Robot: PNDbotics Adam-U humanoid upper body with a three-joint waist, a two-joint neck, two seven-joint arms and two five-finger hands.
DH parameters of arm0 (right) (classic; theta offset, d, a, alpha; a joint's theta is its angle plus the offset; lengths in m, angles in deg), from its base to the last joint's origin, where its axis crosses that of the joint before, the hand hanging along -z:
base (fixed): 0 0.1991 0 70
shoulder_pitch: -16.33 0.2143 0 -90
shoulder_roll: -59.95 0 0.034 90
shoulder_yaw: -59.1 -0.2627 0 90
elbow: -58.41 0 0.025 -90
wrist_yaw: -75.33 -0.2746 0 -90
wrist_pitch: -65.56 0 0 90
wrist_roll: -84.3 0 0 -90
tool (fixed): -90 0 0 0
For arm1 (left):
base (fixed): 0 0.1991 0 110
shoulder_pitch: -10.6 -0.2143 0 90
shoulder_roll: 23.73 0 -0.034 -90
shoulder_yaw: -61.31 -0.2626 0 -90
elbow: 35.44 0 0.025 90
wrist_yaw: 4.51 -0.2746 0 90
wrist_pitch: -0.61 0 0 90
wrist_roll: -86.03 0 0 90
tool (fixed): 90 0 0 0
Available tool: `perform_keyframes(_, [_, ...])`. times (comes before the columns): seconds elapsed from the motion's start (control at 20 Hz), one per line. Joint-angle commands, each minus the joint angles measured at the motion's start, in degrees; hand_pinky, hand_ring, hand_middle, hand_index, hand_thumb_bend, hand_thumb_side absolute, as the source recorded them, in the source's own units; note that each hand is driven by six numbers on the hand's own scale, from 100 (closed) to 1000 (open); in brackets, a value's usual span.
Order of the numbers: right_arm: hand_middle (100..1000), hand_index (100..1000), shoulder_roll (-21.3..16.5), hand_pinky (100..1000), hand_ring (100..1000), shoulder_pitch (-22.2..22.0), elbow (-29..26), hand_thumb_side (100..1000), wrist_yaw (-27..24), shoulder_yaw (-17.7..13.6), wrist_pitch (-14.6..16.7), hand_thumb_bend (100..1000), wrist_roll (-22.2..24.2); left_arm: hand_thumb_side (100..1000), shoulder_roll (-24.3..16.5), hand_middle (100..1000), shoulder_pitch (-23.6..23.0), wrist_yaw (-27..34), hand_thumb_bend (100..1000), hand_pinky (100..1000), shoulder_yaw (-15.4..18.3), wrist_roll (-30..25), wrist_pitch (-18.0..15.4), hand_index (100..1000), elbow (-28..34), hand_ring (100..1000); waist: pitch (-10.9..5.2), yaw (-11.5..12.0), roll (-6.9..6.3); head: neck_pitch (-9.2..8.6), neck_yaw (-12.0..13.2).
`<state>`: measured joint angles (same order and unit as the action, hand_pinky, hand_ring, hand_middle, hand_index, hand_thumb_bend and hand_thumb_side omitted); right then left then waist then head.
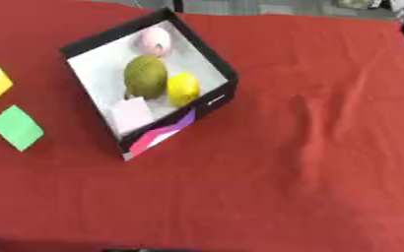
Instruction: Pick up objects on the table and place them in the box.
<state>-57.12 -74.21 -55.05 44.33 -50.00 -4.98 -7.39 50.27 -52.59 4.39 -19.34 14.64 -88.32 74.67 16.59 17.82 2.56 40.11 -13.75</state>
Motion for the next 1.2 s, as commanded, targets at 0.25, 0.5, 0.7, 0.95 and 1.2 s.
perform_keyframes(0.25, [766,969,4.4,925,816,-0.4,-1.1,601,4.1,-1.2,-3.4,100,-1.6,643,-11.1,771,6.2,1.1,100,741,-1.0,-9.0,-1.8,853,-14.2,926,-0.16,-0.9,-1.16,-1.47,1.3])
perform_keyframes(0.5, [761,966,6.3,927,812,-0.3,-1.1,607,5.9,-0.4,-5.5,100,-0.3,627,-18.9,839,11.7,-5.0,100,822,-5.6,-22.6,-5.4,905,-24.6,990,-0.03,-1.5,-2.13,-1.13,1.8])
perform_keyframes(0.7, [759,960,5.2,925,811,0.7,-1.1,628,5.6,0.1,-5.6,100,-0.1,683,-21.6,849,15.4,-9.5,100,869,-10.4,-35.6,-7.0,875,-31.9,1000,-0.15,-2.0,-2.58,-0.87,2.4])
perform_keyframes(0.95, [763,961,3.3,926,813,1.6,-1.1,593,4.1,0.3,-5.5,100,-0.1,471,-22.7,849,19.8,-15.9,344,897,-15.2,-51.3,-13.9,878,-35.6,996,-0.24,-2.2,-2.77,-1.02,2.6])
perform_keyframes(1.2, [761,958,3.2,927,811,1.5,-1.1,588,4.4,0.4,-6.2,100,0.5,380,-22.1,843,22.7,-23.9,520,908,-17.8,-56.4,-22.3,871,-36.8,975,-0.13,-2.3,-2.73,-1.21,3.8])
